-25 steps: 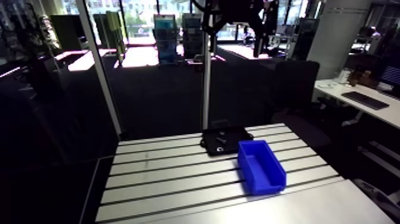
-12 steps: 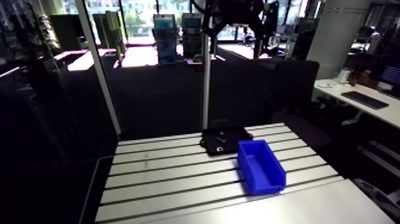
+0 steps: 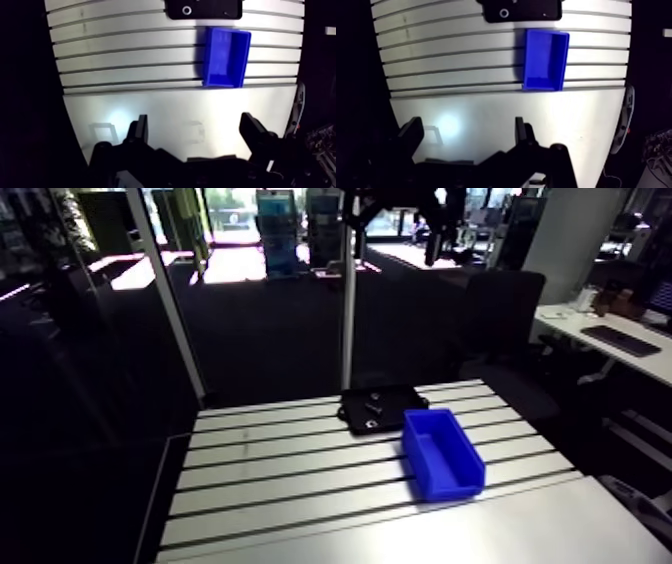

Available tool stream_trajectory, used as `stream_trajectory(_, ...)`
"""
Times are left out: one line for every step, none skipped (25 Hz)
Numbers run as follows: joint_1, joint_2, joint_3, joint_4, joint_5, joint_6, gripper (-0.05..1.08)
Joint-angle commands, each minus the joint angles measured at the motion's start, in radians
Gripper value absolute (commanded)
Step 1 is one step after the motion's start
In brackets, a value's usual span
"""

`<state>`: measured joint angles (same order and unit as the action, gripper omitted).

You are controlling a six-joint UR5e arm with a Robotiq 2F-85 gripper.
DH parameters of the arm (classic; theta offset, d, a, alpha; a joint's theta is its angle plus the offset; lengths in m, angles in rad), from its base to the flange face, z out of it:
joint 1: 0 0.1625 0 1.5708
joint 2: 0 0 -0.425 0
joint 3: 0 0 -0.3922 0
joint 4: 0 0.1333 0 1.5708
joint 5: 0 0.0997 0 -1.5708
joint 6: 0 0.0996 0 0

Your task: Pick up the M10 bolt from the tray and put it into the blue bin.

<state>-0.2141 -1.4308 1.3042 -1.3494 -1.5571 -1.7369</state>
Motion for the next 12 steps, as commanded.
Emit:
stream_trajectory(0.018, 0.056, -0.02, -0.013, 0.001, -0.08, 0.01)
stream_trajectory(0.018, 0.066, -0.021, -0.021, -0.001, -0.105, 0.01)
stream_trajectory(0.018, 0.077, -0.027, -0.026, 0.001, -0.126, 0.01)
stream_trajectory(0.018, 0.088, -0.032, -0.027, -0.001, -0.148, 0.01)
stream_trajectory(0.018, 0.096, -0.035, -0.032, -0.001, -0.168, 0.01)
stream_trajectory(0.021, 0.106, -0.04, -0.041, -0.001, -0.191, 0.01)
stream_trajectory(0.024, 0.116, -0.041, -0.047, -0.001, -0.211, 0.01)
stream_trajectory(0.027, 0.125, -0.041, -0.05, -0.001, -0.23, 0.01)
stream_trajectory(0.028, 0.131, -0.04, -0.056, -0.002, -0.25, 0.01)
stream_trajectory(0.032, 0.14, -0.041, -0.066, -0.004, -0.275, 0.01)
stream_trajectory(0.032, 0.145, -0.04, -0.075, -0.005, -0.296, 0.01)
stream_trajectory(0.03, 0.149, -0.038, -0.086, -0.005, -0.319, 0.01)
